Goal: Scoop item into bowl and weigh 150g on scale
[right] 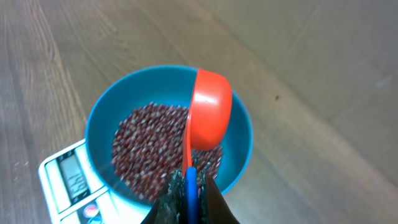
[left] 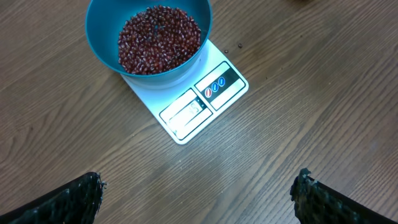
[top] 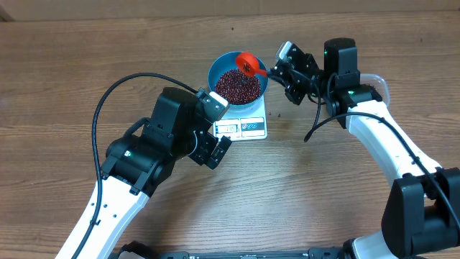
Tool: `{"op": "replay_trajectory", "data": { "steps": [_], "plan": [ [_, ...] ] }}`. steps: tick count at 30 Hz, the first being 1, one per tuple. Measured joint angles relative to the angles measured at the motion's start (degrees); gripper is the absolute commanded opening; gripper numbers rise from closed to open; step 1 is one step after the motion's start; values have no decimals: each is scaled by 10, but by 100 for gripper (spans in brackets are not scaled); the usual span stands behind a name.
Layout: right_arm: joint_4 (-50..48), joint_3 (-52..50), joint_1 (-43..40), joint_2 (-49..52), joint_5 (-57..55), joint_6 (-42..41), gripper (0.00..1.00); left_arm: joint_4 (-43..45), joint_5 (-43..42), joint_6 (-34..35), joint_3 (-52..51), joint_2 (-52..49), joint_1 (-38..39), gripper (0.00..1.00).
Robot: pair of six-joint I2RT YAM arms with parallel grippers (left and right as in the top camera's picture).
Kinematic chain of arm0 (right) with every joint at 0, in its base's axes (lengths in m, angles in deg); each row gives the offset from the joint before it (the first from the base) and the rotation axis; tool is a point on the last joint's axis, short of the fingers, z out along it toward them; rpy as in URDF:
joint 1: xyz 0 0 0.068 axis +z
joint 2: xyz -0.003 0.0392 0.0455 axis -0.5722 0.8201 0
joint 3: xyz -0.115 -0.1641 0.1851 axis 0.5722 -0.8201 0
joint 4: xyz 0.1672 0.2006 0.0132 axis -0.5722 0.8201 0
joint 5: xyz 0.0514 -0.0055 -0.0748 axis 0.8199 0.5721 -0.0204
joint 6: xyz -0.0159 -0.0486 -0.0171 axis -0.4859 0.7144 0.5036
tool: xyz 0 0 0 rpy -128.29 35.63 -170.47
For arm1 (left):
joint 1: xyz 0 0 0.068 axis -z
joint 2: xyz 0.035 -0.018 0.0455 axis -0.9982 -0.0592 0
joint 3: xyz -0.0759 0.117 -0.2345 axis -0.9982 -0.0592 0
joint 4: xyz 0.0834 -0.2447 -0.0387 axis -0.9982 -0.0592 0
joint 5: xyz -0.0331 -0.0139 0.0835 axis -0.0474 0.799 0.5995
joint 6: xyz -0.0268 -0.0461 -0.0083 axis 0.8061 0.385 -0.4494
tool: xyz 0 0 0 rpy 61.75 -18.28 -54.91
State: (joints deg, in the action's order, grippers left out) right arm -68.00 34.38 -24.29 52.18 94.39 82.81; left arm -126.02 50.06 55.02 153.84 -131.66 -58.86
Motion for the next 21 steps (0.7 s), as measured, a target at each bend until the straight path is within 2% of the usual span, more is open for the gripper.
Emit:
{"op": "replay_trajectory", "data": {
  "steps": [6, 21],
  "plan": [
    [-2, 0, 0, 0, -35, 15, 4, 0, 0, 0, 0, 0, 0, 99],
    [8, 0, 0, 0, -10, 19, 4, 0, 0, 0, 0, 0, 0, 99]
  ]
}}
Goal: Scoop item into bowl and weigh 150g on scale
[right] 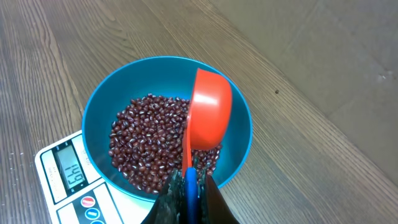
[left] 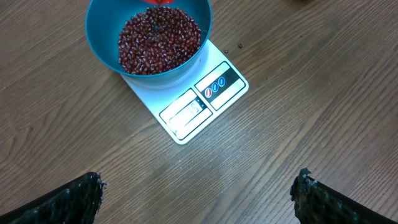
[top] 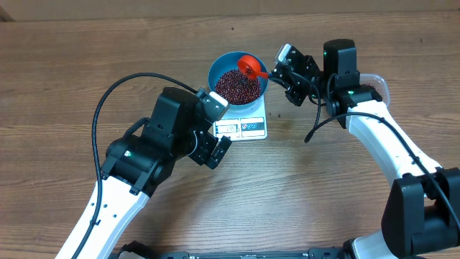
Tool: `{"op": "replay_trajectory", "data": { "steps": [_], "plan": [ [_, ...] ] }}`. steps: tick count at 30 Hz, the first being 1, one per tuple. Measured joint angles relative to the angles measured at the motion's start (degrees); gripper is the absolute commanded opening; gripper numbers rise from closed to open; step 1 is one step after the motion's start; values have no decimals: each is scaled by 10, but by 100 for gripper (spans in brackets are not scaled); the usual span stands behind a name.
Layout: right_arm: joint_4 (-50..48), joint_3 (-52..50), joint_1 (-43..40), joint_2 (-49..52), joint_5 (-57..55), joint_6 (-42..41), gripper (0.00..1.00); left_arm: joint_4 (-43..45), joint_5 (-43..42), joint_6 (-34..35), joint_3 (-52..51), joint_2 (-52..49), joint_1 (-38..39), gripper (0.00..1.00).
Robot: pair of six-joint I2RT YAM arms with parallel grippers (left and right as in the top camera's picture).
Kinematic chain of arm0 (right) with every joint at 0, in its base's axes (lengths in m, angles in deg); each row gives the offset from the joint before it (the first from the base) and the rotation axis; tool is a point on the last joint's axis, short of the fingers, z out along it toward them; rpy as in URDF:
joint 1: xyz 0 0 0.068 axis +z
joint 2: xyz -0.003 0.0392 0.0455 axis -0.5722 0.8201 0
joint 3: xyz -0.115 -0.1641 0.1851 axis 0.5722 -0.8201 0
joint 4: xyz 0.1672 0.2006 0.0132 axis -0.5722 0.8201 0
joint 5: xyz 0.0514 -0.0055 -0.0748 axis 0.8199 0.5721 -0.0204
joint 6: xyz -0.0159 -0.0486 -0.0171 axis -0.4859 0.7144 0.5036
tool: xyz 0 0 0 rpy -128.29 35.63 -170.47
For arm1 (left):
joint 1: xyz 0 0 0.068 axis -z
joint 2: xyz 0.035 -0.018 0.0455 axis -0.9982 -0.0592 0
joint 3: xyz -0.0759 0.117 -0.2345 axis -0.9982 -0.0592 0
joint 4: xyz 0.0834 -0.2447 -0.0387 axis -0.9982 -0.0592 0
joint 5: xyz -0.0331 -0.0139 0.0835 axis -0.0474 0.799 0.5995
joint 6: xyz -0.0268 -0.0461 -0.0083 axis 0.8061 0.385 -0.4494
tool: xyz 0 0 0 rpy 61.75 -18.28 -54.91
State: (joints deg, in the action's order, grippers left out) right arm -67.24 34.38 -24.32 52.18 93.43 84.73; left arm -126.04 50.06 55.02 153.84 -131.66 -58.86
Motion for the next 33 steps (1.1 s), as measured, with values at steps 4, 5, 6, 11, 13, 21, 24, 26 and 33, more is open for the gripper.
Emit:
{"op": "replay_trajectory", "data": {
  "steps": [4, 5, 6, 11, 13, 21, 24, 26, 33],
  "plan": [
    [0, 0, 0, 0, 7, -1, 4, 0, 0, 0, 0, 0, 0, 100],
    [0, 0, 0, 0, 9, -1, 4, 0, 0, 0, 0, 0, 0, 100],
    [0, 0, 0, 0, 11, -2, 4, 0, 0, 0, 0, 0, 0, 100],
    [2, 0, 0, 0, 15, -9, 4, 0, 0, 0, 0, 0, 0, 99],
    [4, 0, 0, 0, 17, -13, 4, 0, 0, 0, 0, 0, 0, 100],
    [7, 0, 0, 0, 19, -18, 4, 0, 0, 0, 0, 0, 0, 100],
    [7, 0, 0, 0, 19, -18, 4, 0, 0, 0, 0, 0, 0, 100],
    [7, 0, 0, 0, 19, -18, 4, 0, 0, 0, 0, 0, 0, 99],
    [7, 0, 0, 0, 19, -18, 4, 0, 0, 0, 0, 0, 0, 100]
  ]
}}
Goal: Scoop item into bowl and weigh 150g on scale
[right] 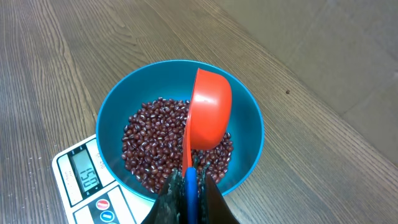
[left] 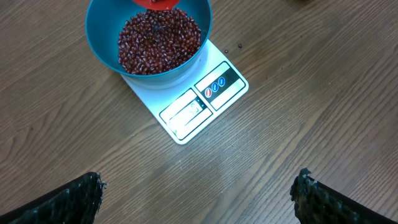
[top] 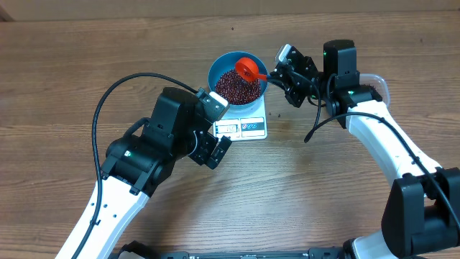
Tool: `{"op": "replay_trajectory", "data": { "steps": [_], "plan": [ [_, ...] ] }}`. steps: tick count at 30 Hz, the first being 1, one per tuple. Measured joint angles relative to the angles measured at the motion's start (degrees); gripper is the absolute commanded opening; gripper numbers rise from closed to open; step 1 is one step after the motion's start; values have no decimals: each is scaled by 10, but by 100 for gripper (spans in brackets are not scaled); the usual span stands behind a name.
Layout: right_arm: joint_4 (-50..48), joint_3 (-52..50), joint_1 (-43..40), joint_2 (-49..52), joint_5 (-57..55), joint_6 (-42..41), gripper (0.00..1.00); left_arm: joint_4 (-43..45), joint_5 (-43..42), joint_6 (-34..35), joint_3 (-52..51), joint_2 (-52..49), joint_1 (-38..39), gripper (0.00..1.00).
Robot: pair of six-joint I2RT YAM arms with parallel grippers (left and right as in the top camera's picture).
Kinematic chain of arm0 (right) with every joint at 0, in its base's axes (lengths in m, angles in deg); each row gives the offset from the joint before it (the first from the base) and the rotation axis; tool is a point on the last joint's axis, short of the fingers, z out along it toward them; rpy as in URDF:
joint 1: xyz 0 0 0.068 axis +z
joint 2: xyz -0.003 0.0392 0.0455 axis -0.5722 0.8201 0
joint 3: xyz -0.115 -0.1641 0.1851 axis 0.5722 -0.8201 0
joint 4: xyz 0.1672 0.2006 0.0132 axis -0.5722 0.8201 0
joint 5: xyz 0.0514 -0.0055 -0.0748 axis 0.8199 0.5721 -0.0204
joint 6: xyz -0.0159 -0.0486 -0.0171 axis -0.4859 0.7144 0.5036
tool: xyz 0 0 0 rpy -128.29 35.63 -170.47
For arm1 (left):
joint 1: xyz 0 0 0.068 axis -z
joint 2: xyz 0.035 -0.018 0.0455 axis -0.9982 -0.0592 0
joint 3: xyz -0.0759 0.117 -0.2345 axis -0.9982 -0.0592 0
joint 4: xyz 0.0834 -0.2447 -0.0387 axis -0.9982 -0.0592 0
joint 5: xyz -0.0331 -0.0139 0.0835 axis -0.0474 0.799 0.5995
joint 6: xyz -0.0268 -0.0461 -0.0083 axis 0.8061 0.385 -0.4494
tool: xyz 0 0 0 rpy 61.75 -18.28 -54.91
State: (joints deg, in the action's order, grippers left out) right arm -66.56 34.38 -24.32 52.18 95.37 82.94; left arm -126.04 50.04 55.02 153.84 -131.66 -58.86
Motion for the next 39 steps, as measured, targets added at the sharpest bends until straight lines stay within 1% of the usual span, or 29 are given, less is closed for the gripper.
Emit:
{"op": "replay_trajectory", "data": {
  "steps": [15, 17, 20, 25, 28, 33, 39],
  "plan": [
    [1, 0, 0, 0, 0, 0, 4, 0, 0, 0, 0, 0, 0, 100],
    [-1, 0, 0, 0, 0, -11, 4, 0, 0, 0, 0, 0, 0, 100],
    [-10, 0, 0, 0, 0, -57, 4, 0, 0, 0, 0, 0, 0, 100],
    [-9, 0, -6, 0, 5, -244, 4, 0, 0, 0, 0, 0, 0, 99],
    [-2, 0, -27, -1, 33, -338, 4, 0, 0, 0, 0, 0, 0, 99],
    [33, 0, -71, -21, 55, -391, 4, 0, 0, 0, 0, 0, 0, 100],
    [81, 0, -157, -89, 65, -413, 4, 0, 0, 0, 0, 0, 0, 99]
  ]
}}
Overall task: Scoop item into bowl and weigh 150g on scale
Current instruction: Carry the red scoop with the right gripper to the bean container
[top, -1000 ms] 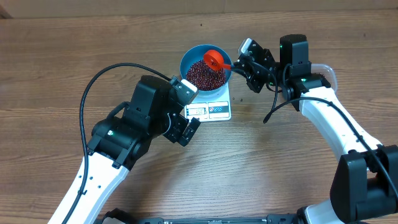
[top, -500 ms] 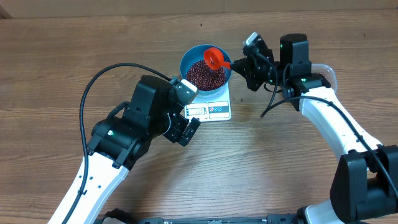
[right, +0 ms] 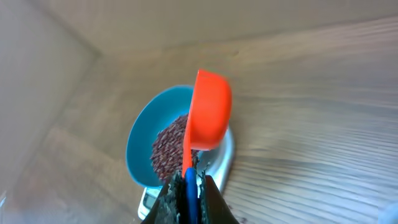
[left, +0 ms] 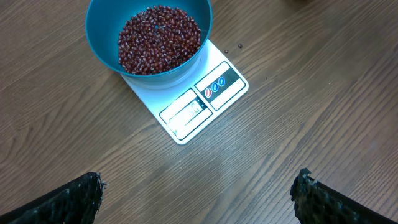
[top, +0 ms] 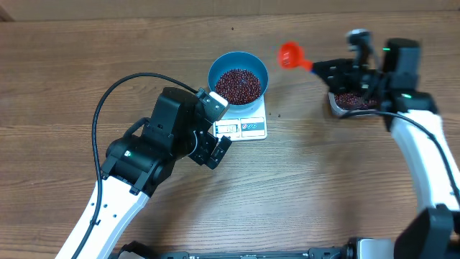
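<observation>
A blue bowl [top: 213, 72] filled with red beans [top: 238, 85] stands on a white scale [top: 241, 129]. My right gripper [top: 320, 68] is shut on the blue-and-red handle of a red scoop [top: 290, 54], which hangs in the air to the right of the bowl, clear of it. In the right wrist view the scoop [right: 208, 118] shows its underside, with the bowl [right: 139, 147] behind it. My left gripper [left: 198, 182] is open over bare wood in front of the scale [left: 200, 103] and bowl [left: 99, 38]. The scale's display is too small to read.
A small clear container [top: 335, 108] with red beans stands at the right, just under the right wrist. A few loose beans lie on the wood to the right of the scale. The left arm [top: 154, 140] fills the table's middle left.
My right gripper, still shut on the scoop, has moved from over the bowl to the right, toward the bean container. The left arm and the bowl have not moved.
The scoop was held over the bowl's far right rim, then a little further in over the beans at the two later moments. The left gripper stayed open in front of the scale throughout. Now the scoop hangs between bowl and container.
</observation>
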Tool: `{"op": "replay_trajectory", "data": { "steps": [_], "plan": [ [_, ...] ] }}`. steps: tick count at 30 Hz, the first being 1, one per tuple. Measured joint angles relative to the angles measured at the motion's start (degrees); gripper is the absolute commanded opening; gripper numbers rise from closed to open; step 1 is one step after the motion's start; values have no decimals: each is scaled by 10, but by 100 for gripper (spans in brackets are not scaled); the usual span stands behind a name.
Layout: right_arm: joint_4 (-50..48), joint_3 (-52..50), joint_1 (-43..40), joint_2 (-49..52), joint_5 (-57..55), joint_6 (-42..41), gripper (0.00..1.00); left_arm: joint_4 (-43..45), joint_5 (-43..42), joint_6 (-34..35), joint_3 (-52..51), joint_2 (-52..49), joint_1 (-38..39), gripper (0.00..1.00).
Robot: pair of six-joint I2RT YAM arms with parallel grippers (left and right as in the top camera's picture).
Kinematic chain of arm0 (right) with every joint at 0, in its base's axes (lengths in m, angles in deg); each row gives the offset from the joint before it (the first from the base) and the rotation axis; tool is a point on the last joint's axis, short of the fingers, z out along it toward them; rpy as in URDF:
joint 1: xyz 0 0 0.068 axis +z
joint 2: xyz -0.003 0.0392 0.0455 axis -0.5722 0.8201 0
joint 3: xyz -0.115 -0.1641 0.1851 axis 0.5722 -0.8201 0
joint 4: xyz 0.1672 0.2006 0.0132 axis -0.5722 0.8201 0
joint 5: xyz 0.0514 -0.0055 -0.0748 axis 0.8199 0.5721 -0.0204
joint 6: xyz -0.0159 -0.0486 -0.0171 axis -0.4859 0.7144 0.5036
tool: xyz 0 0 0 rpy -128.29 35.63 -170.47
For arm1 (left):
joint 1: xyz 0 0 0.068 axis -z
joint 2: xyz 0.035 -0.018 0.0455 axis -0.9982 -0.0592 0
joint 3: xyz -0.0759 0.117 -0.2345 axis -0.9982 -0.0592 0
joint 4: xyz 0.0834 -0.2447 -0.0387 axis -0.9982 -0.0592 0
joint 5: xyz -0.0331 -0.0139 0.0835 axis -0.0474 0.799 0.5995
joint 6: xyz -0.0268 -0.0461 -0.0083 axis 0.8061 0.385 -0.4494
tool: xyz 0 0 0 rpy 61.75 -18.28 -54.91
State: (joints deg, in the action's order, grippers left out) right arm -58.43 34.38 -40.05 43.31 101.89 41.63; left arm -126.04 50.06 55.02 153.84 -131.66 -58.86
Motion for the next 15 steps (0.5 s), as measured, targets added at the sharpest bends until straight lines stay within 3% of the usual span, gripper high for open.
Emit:
{"op": "replay_trajectory", "data": {
  "steps": [7, 15],
  "plan": [
    [41, 0, -80, -42, 5, -9, 4, 0, 0, 0, 0, 0, 0, 99],
    [46, 0, -90, -42, 5, -9, 4, 0, 0, 0, 0, 0, 0, 100]
  ]
}}
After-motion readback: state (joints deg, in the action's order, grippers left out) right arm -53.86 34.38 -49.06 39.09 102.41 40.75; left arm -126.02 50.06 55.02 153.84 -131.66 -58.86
